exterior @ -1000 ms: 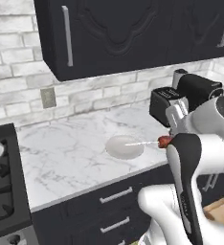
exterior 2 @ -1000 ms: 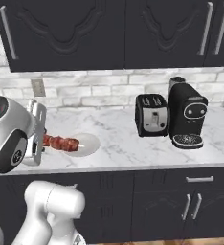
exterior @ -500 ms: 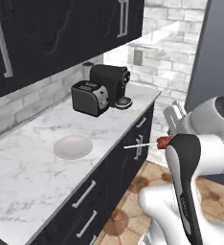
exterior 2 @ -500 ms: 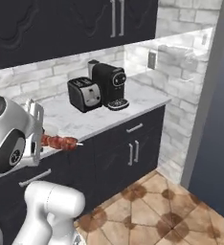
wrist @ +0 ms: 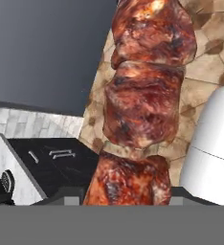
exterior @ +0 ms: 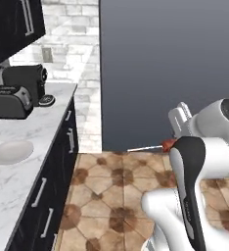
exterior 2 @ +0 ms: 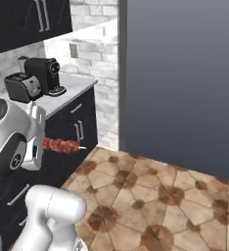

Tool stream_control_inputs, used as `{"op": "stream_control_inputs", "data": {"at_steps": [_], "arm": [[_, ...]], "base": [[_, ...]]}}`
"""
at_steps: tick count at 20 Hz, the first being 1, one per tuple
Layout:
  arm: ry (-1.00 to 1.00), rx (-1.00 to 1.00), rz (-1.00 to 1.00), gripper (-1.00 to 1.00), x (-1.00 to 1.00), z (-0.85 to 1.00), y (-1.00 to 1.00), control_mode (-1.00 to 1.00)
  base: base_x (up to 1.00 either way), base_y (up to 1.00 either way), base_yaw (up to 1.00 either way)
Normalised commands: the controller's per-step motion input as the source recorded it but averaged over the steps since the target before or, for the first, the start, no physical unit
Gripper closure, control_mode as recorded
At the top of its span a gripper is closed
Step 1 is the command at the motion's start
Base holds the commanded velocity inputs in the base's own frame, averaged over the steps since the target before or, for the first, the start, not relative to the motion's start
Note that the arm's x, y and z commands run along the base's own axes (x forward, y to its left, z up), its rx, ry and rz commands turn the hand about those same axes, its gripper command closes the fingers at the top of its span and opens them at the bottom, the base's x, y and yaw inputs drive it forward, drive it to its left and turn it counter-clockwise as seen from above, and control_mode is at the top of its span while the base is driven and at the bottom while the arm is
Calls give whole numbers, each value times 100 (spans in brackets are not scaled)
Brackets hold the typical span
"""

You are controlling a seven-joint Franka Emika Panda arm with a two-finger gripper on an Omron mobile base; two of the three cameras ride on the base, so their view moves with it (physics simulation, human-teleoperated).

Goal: Place the cold items (mango and lime) from the fridge in one tupperware on the dining counter. Place the warm items (hot dog and kebab skewer) in the stove area in another tupperware.

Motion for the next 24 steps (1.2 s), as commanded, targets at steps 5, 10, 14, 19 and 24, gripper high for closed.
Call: {"op": "stream_control_inputs", "data": {"at_steps": [5,10,14,19,24], "arm": [[0,0,0,100,0,0,0,100],[0,0,0,100,0,0,0,100],[0,0,0,100,0,0,0,100],[0,0,0,100,0,0,0,100],[0,0,0,100,0,0,0,100]], "base": [[-100,0,-62],[-100,-30,-51],[-100,-57,-49],[-100,-62,-50],[-100,-70,-53]]}}
